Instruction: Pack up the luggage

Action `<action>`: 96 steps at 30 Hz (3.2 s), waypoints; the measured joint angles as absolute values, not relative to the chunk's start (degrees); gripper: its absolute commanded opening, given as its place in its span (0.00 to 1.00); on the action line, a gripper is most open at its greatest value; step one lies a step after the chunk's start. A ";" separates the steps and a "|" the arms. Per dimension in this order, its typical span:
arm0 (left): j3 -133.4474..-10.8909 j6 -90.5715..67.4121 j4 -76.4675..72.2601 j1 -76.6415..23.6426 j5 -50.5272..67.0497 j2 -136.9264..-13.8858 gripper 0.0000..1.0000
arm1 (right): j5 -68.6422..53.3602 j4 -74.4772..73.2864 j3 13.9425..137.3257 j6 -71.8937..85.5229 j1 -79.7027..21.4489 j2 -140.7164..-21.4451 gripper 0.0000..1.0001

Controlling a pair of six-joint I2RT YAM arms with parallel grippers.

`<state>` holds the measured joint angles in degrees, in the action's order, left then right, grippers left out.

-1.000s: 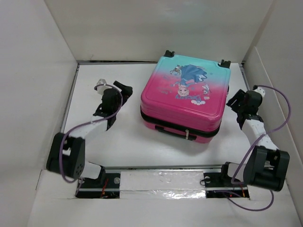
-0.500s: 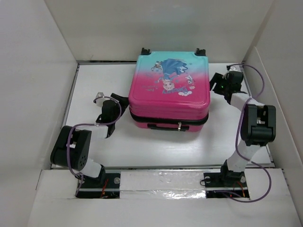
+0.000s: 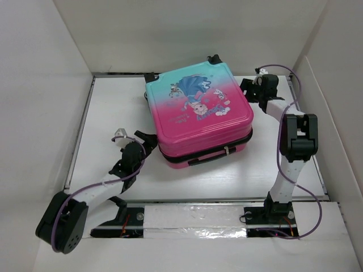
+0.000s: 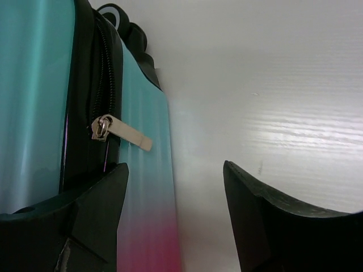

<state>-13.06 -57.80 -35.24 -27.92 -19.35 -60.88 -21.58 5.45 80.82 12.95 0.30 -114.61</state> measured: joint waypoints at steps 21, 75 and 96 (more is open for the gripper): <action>-62.43 -57.28 -28.42 -1.72 -0.93 -78.28 0.99 | -33.50 2.15 73.41 17.19 0.10 -105.38 1.00; -73.19 -62.11 -33.15 8.69 23.92 -106.13 0.85 | -3.38 -9.56 37.17 19.14 -20.62 -43.35 0.00; -28.53 -50.30 -5.78 8.67 7.90 -64.71 0.00 | -5.85 16.49 37.50 23.00 -16.64 -79.02 0.18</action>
<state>-28.53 -50.30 -5.78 8.67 7.90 -64.71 -5.85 16.49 37.50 23.00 -16.64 -79.02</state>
